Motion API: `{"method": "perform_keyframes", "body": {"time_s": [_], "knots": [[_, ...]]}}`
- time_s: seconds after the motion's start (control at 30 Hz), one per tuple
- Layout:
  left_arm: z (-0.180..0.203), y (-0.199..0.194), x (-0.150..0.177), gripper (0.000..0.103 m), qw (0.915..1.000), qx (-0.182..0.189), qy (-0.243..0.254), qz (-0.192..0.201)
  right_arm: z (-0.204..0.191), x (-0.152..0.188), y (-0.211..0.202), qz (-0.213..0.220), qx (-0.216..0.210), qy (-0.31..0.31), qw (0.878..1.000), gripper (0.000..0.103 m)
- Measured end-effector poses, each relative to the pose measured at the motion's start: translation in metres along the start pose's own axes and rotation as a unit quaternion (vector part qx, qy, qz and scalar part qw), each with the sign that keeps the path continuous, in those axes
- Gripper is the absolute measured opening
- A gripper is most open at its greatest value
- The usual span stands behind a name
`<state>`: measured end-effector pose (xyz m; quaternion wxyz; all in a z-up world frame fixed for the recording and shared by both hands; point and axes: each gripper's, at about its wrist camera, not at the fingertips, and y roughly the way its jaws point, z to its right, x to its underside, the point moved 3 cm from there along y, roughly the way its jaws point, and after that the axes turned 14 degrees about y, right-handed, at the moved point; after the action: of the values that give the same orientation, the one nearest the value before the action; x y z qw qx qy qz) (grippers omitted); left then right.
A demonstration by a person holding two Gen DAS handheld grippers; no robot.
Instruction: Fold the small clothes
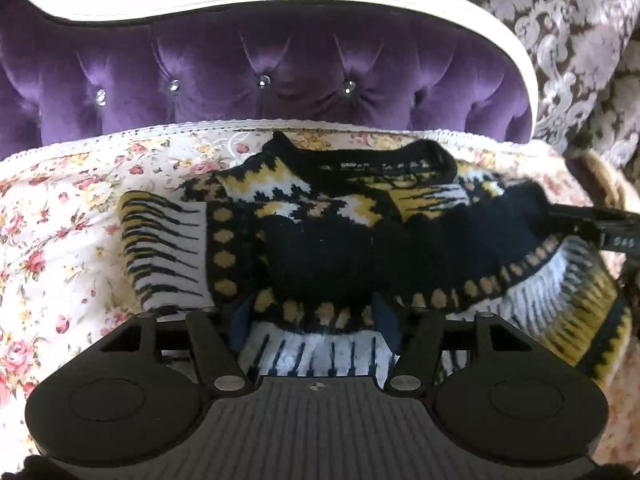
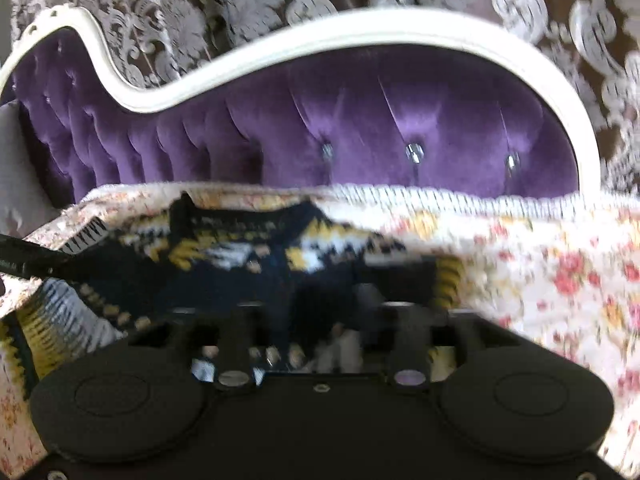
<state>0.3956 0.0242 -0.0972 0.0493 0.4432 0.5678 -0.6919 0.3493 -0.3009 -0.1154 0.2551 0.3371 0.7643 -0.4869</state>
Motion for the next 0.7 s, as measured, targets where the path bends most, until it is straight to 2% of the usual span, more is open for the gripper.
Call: {"method": "perform_keyframes", "body": {"time_s": [0.17, 0.2, 0.23, 0.27, 0.3, 0.33, 0.43, 0.53, 0.6, 0.7], "knots": [[-0.003, 0.009, -0.004, 0.057, 0.9995, 0.005, -0.029, 0.005, 0.003, 0.002, 0.003, -0.013, -0.003, 0.010, 1.000, 0.067], [-0.002, 0.009, -0.003, 0.037, 0.9996, 0.003, -0.027, 0.010, 0.003, 0.003, 0.004, -0.015, -0.008, 0.012, 1.000, 0.066], [0.002, 0.008, -0.003, 0.019, 0.9996, 0.002, -0.022, 0.016, 0.001, 0.002, 0.006, -0.019, -0.014, 0.012, 1.000, 0.055], [0.006, 0.005, -0.001, 0.009, 0.9995, 0.001, -0.021, 0.024, -0.001, 0.002, 0.006, -0.021, -0.019, 0.013, 1.000, 0.023], [0.010, 0.001, 0.000, 0.009, 0.9993, -0.003, -0.020, 0.033, -0.003, 0.004, 0.004, -0.019, -0.015, 0.009, 1.000, 0.014], [0.015, -0.005, 0.001, 0.009, 0.9989, -0.011, -0.014, 0.043, -0.005, 0.005, 0.001, -0.017, -0.014, 0.002, 1.000, 0.014], [0.031, -0.037, -0.001, 0.009, 0.9940, -0.046, 0.030, 0.094, -0.015, 0.005, -0.022, 0.005, -0.051, -0.004, 0.999, 0.012], [0.034, -0.062, -0.020, 0.009, 0.9882, -0.060, 0.064, 0.125, -0.026, -0.012, -0.049, 0.054, -0.070, -0.004, 0.996, 0.012], [0.026, -0.069, -0.039, 0.009, 0.9845, -0.078, 0.071, 0.141, -0.032, -0.030, -0.059, 0.081, -0.078, -0.002, 0.994, 0.012], [0.004, -0.062, -0.064, 0.009, 0.9821, -0.102, 0.057, 0.148, -0.036, -0.056, -0.050, 0.104, -0.059, -0.007, 0.993, 0.012]]}}
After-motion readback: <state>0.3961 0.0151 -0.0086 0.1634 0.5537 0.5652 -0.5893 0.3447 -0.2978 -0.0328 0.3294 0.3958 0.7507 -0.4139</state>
